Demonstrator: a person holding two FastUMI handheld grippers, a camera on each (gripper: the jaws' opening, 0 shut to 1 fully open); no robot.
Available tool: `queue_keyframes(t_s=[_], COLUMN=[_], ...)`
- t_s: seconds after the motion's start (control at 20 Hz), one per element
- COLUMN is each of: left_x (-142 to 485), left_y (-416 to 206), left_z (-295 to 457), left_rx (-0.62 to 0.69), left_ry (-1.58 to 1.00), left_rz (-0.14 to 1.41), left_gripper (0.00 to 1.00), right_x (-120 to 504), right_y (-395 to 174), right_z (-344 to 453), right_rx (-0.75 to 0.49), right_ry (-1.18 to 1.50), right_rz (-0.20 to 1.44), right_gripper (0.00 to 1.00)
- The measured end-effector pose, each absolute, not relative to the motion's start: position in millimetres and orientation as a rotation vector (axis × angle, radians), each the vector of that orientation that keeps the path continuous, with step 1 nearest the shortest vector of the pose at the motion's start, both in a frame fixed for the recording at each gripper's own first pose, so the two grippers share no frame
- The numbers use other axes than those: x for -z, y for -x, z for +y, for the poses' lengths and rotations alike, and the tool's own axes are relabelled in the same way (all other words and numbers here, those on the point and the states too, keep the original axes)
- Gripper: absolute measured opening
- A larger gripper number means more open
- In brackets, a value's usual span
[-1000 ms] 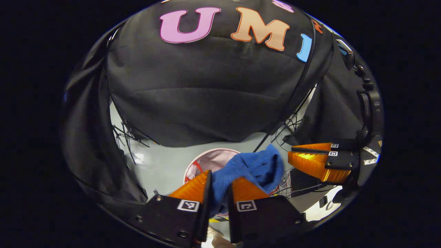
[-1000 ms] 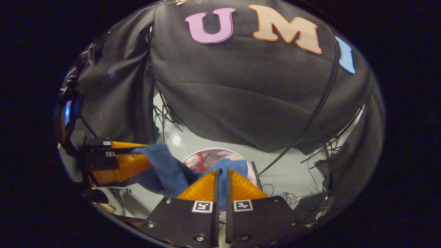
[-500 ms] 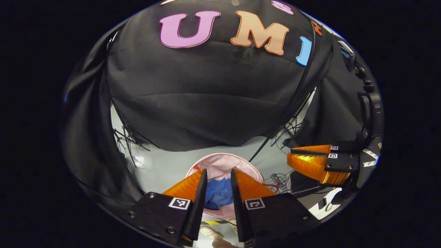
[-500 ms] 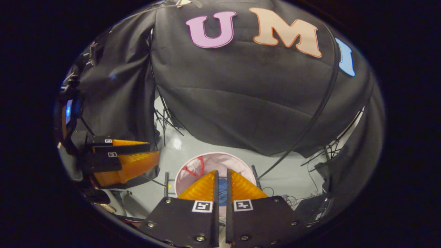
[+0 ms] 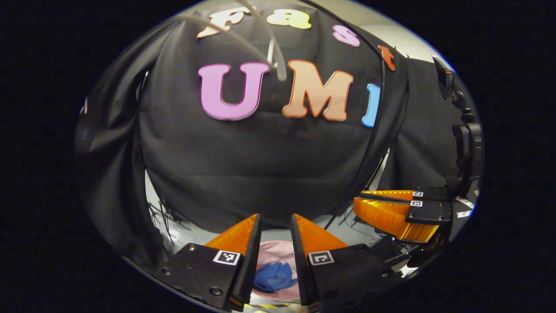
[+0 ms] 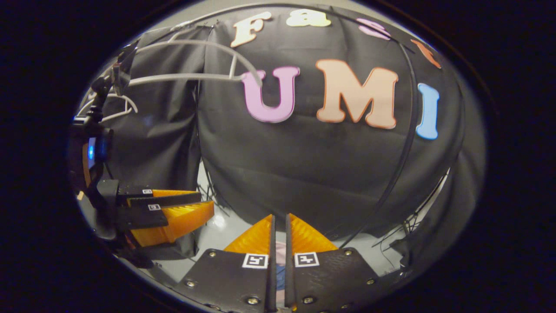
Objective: Grasp the clothes on the hanger with both hands and then place them into the laundry hamper below.
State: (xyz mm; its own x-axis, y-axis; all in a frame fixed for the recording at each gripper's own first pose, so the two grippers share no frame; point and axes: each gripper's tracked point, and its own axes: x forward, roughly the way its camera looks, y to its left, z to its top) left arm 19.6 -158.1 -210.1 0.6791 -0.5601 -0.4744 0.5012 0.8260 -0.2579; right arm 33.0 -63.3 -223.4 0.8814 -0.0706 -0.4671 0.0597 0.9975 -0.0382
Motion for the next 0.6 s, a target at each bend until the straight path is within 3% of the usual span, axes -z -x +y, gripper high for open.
queue_keyframes(t_s=[0.05,0.3,0.6], left_x=[191.0,94.3,17.6], left_y=[-24.9,-43.6,-27.8], left_z=[-160.5,-159.5,-158.3], left_rx=[0.6,0.584,0.624], left_ry=[0.111,0.105,0.161], left_rz=[0.529,0.306,0.173], left_gripper=[0.43,0.42,0.42], right_x=[204.2,114.6,41.3], right_y=[-37.9,-50.4,-39.3], right_z=[-61.5,-64.2,-68.3], right_rx=[0.072,0.094,0.12], right_ry=[0.021,0.005,0.018], right_rz=[0.447,0.269,0.143], right_gripper=[0.08,0.08,0.08])
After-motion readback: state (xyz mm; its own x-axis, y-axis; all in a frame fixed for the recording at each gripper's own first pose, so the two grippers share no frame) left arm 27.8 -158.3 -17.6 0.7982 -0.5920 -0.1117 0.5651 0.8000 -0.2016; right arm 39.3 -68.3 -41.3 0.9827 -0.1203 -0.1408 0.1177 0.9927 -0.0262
